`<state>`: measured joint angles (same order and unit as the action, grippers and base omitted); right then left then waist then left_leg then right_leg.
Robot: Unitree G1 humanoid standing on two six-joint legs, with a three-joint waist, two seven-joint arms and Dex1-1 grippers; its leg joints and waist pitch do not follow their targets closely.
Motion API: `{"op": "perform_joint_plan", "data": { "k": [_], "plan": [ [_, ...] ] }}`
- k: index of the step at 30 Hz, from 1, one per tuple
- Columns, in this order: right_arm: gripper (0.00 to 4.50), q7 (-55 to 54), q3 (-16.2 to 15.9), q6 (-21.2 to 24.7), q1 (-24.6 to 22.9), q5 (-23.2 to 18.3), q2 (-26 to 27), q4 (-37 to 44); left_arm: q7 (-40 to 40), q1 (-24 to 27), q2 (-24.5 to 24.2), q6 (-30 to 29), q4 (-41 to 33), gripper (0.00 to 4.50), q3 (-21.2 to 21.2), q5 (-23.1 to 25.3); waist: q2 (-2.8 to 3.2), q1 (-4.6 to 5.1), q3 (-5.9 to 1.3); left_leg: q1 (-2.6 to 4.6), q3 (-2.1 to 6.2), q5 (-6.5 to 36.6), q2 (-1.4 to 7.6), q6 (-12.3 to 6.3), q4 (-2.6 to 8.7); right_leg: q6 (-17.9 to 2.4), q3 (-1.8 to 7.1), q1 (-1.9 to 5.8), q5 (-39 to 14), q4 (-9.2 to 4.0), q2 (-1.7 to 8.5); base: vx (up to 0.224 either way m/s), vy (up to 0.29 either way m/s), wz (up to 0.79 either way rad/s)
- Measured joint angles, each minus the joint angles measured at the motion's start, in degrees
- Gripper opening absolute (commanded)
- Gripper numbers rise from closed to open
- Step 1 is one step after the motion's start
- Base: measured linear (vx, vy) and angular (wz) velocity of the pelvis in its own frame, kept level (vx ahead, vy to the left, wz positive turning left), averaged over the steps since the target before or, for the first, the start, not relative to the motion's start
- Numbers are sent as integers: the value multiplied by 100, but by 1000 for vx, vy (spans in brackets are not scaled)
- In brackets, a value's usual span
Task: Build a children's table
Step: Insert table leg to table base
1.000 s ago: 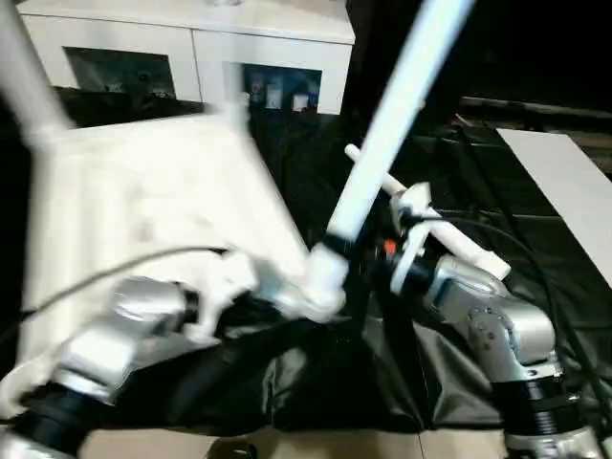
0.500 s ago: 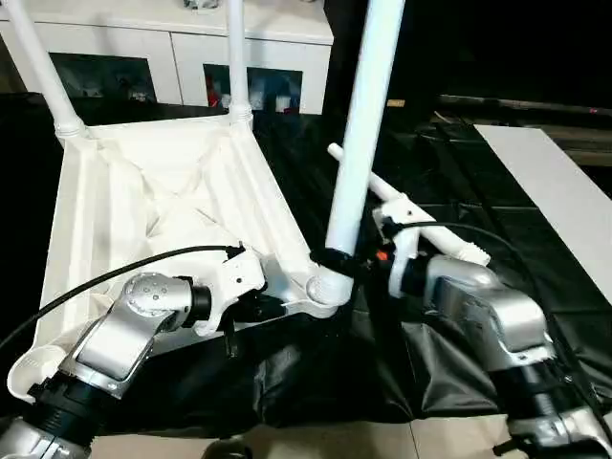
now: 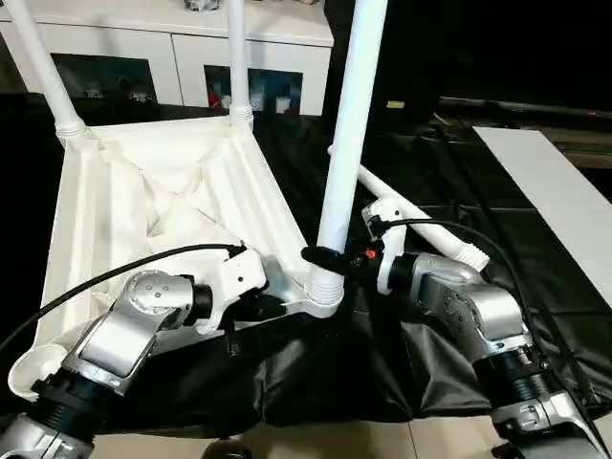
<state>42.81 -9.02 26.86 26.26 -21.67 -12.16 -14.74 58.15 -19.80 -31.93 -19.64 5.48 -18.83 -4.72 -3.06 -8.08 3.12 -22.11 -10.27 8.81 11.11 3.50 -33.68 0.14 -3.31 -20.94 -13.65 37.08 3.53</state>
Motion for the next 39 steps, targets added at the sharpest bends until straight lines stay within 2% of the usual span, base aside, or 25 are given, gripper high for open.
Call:
{"op": "perform_joint_plan", "data": {
  "k": [5, 9, 11, 13, 19, 21, 25, 32, 36, 39],
  "plan": [
    [185, -92, 245, -477, -365, -103, 190, 2, -42, -7, 35, -30, 8, 0, 0, 13, -5, -3, -4, 1, 0, 0, 0, 0, 1, 0, 0, 2, 0, 0, 0, 0, 0, 0],
    [185, -125, 367, -1271, -838, -109, 344, 30, -92, -33, 103, -36, 56, 0, -12, 54, -8, -8, -6, 7, 0, 0, -1, 0, 1, 2, 0, 4, -1, -2, 1, 0, 0, 0],
    [185, -126, 356, -1547, -955, -76, 359, 32, -110, -40, 118, -44, 59, 0, -16, 69, -6, -5, -5, 8, 0, 1, -2, 0, 0, 3, 1, 2, -1, -4, 2, 0, 0, 0],
    [185, -146, 300, -2037, -1163, 78, 428, 27, -129, -45, 130, -59, 63, 0, -18, 87, -6, -3, -5, 12, 2, 1, -2, -1, 0, 4, 0, -1, -2, -4, 2, 0, 0, 0],
    [185, -249, 49, -2903, -1351, 557, 432, -46, -170, -54, 151, -66, 80, 0, -18, 115, -5, 4, -4, 15, 5, 1, -3, -1, 2, 5, 0, -6, -3, -6, 2, 0, 0, 0],
    [185, -271, -6, -3030, -1369, 663, 415, -67, -174, -54, 151, -68, 86, 0, -18, 115, -5, 9, -4, 18, 5, 1, -3, -1, 1, 6, 0, -6, -3, -7, 1, 0, 0, 0],
    [185, -244, -86, -3050, -1337, 747, 334, -76, -174, -54, 143, -80, 88, 0, -18, 117, -8, 23, -6, 21, 6, 1, -3, -1, 1, 6, 1, -6, -3, -10, 1, 0, 0, 0],
    [185, -22, -194, -2501, -1002, 785, 182, -70, -172, -54, 118, -95, 101, 0, -17, 122, -22, 52, -15, 34, 8, 2, -3, -1, 6, 7, 1, -3, -4, -9, 1, 0, 0, 0],
    [185, 243, -242, -1610, -435, 710, -9, -159, -171, -69, 90, -102, 110, 0, -15, 154, -26, 120, -17, 36, 9, 2, -6, -1, 7, 7, 1, -3, -4, -10, 1, 0, 0, 0],
    [185, 305, -259, -1227, -248, 639, -55, -203, -161, -71, 90, -101, 112, 0, -15, 163, -27, 124, -17, 35, 9, 2, -8, -1, 6, 7, 2, -1, -4, -12, 3, 0, 0, 0]
  ]
}}
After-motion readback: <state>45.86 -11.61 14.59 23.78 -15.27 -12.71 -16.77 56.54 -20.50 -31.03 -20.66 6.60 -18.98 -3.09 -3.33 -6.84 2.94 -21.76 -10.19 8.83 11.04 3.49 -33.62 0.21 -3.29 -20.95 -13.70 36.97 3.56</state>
